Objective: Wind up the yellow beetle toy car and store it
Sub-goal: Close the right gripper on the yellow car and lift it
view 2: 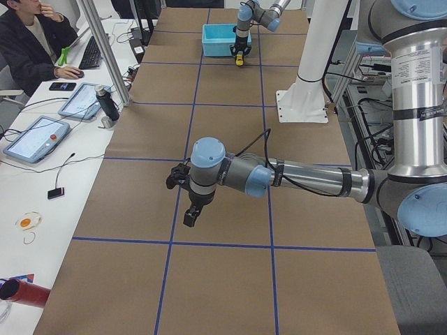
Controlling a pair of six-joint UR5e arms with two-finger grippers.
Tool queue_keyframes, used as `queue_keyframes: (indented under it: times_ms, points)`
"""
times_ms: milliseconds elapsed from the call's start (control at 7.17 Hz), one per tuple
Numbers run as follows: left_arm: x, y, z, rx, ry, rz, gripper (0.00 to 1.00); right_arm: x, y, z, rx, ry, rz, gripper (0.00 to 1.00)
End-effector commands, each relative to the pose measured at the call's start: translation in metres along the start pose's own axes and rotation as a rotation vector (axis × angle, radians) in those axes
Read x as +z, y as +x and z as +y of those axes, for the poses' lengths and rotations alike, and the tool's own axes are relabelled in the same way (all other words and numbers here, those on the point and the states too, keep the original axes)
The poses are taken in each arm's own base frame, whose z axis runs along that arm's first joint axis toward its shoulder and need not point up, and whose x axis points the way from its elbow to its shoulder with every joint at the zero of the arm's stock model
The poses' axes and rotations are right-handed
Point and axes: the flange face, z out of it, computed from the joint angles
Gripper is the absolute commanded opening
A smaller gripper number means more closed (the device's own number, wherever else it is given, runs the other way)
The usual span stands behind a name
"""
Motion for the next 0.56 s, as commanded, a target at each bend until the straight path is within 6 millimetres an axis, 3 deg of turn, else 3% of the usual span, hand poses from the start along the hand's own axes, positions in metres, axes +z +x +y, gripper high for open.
queue_keyframes:
  times_ms: [0,279,418]
  points:
    - [-0.002,-0.003,0.003,-0.001,0.000,-0.002,1.00,-0.047,-0.023,0.027,0.019,-0.041,-0.006,0.02]
    - [-0.002,-0.003,0.003,0.000,0.001,0.001,1.00,-0.099,-0.040,0.035,0.007,-0.083,-0.002,0.02]
    - [-0.003,0.000,0.002,-0.002,0.007,0.023,1.00,-0.124,-0.051,0.021,-0.044,-0.103,-0.028,0.02]
